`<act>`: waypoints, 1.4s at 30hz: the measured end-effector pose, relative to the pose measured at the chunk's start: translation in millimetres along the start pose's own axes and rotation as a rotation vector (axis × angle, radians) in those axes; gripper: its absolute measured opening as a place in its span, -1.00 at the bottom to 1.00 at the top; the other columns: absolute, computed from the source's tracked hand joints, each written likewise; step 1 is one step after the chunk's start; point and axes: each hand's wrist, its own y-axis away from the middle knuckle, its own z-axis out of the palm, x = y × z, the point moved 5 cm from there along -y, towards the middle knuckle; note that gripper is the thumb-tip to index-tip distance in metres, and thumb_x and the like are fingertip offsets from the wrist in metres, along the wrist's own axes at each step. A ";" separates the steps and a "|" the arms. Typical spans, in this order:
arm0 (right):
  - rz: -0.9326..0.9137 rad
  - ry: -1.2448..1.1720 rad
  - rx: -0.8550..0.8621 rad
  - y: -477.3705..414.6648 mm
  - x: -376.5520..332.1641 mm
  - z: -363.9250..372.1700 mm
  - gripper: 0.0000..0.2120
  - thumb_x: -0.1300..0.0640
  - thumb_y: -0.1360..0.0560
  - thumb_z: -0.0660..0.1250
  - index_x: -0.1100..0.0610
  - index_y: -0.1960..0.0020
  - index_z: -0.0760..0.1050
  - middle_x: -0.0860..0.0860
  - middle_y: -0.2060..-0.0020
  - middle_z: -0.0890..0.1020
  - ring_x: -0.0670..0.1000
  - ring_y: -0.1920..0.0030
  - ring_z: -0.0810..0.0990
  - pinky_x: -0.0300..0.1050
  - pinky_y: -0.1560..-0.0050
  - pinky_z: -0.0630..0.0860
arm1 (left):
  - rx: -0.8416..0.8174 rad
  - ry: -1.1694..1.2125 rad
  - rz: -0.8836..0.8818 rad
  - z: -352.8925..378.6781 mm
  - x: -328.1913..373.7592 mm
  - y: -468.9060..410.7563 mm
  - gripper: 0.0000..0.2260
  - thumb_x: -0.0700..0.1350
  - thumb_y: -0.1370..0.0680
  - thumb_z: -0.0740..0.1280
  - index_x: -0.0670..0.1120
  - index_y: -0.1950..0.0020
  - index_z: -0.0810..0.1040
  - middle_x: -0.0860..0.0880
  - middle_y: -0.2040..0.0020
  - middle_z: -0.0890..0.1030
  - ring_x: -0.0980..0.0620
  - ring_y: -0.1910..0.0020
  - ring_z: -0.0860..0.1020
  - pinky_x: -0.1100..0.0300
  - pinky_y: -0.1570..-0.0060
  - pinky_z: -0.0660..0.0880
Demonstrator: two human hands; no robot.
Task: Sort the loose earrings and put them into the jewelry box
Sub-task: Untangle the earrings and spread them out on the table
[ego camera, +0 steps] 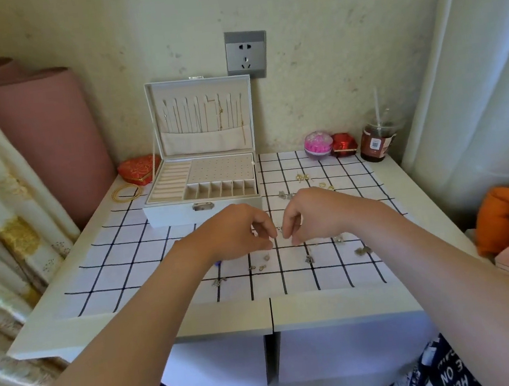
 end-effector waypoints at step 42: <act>-0.049 -0.260 -0.106 -34.5 -84.6 52.8 -0.97 0.08 -0.44 0.50 0.00 0.16 0.72 -0.08 0.19 0.70 0.00 0.18 0.63 -0.08 0.13 0.61 | 0.025 0.133 -0.182 -30.4 -54.2 81.2 -0.92 -0.12 -0.43 0.54 0.06 0.14 0.72 0.11 0.24 0.70 0.22 0.32 0.58 0.33 0.25 0.50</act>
